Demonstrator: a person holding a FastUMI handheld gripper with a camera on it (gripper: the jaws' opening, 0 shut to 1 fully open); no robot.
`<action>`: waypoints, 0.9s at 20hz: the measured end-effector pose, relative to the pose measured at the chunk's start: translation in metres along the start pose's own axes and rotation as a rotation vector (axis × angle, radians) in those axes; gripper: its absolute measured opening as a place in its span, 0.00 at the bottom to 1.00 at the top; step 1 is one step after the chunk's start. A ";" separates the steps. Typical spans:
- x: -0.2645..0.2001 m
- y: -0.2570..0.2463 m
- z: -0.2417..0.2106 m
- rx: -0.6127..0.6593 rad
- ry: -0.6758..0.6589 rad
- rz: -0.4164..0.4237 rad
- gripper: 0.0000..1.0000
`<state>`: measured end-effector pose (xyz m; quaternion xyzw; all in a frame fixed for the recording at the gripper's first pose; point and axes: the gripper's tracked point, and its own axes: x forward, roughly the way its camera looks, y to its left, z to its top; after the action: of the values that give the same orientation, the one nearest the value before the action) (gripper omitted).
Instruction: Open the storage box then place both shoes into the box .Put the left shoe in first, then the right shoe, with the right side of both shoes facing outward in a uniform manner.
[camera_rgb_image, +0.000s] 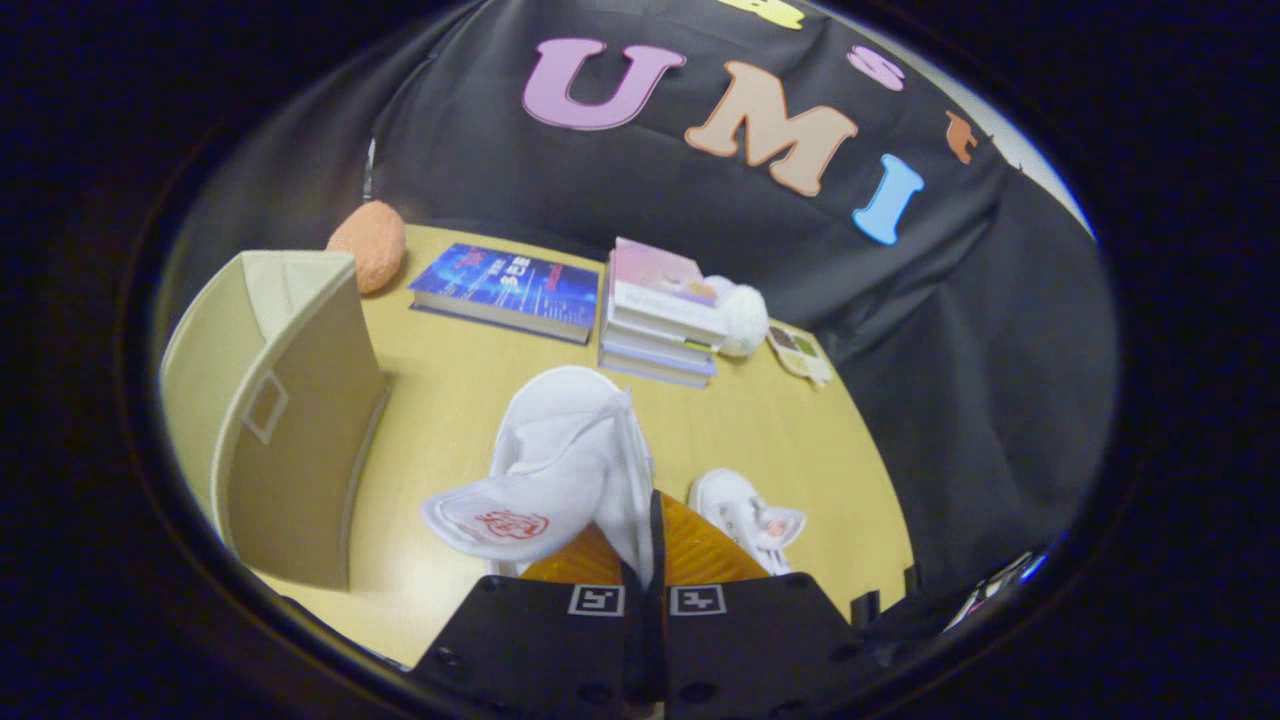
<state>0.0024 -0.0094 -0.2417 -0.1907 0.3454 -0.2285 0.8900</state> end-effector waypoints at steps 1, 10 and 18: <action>-0.012 -0.003 0.017 0.020 -0.016 -0.024 0.02; -0.103 0.088 0.140 0.155 -0.138 0.037 0.03; -0.099 0.223 0.107 0.241 0.010 0.210 0.03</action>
<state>0.0740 0.2466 -0.2267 -0.0442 0.3381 -0.1750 0.9237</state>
